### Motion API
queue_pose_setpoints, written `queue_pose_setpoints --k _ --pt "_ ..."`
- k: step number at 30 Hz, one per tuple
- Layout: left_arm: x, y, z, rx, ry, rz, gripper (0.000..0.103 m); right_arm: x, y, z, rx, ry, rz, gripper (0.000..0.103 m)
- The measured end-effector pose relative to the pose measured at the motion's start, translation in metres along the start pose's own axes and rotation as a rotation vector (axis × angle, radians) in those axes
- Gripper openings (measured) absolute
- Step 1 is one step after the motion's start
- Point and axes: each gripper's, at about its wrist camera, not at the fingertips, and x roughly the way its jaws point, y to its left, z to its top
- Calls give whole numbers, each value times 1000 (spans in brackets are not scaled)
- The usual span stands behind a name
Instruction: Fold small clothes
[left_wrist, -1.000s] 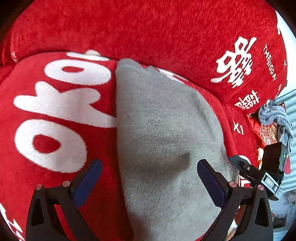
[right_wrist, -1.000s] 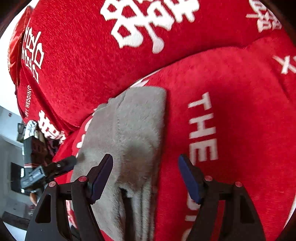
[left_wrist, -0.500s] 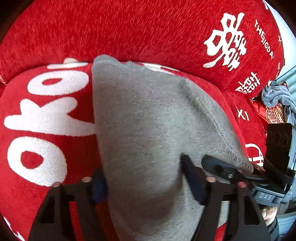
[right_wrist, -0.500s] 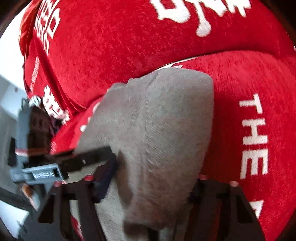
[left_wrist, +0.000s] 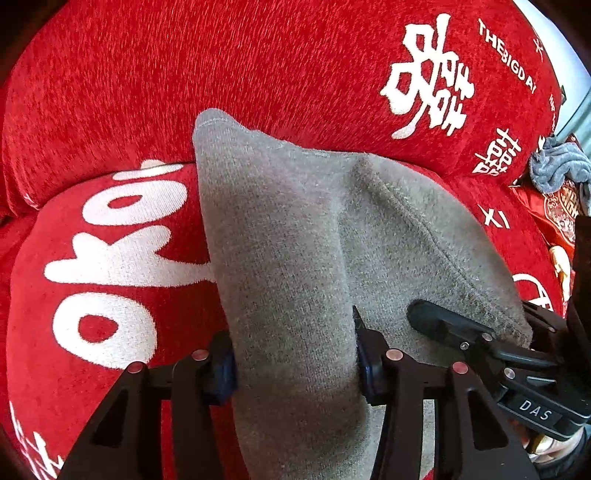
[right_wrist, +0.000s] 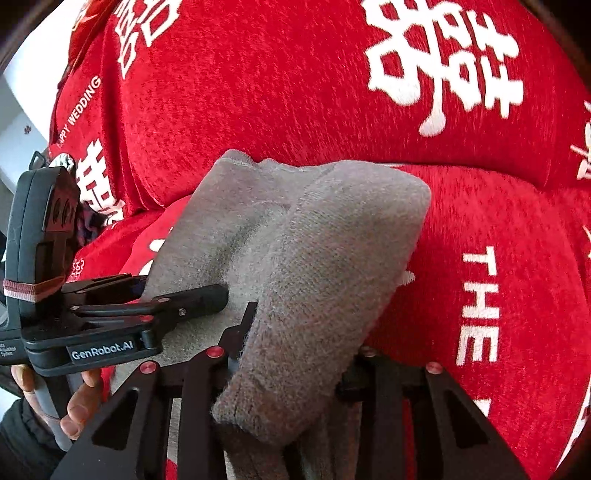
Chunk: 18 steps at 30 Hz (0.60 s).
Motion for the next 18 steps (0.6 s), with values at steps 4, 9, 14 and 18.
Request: queue_pose_setpoints --k 4,9,14,18 --pt "-8 -3 -6 11 -10 13 51 -8 8 -2 -16 -3 -10 36" --pt "-19 -2 -18 9 -17 9 51 -19 15 -9 -14 -5 -11 36" --pt "-31 -3 -29 3 -28 5 51 -30 25 -15 -28 -8 -17 36" --pt "-41 -4 -40 8 -37 6 51 -40 32 -22 -34 -10 -21 36"
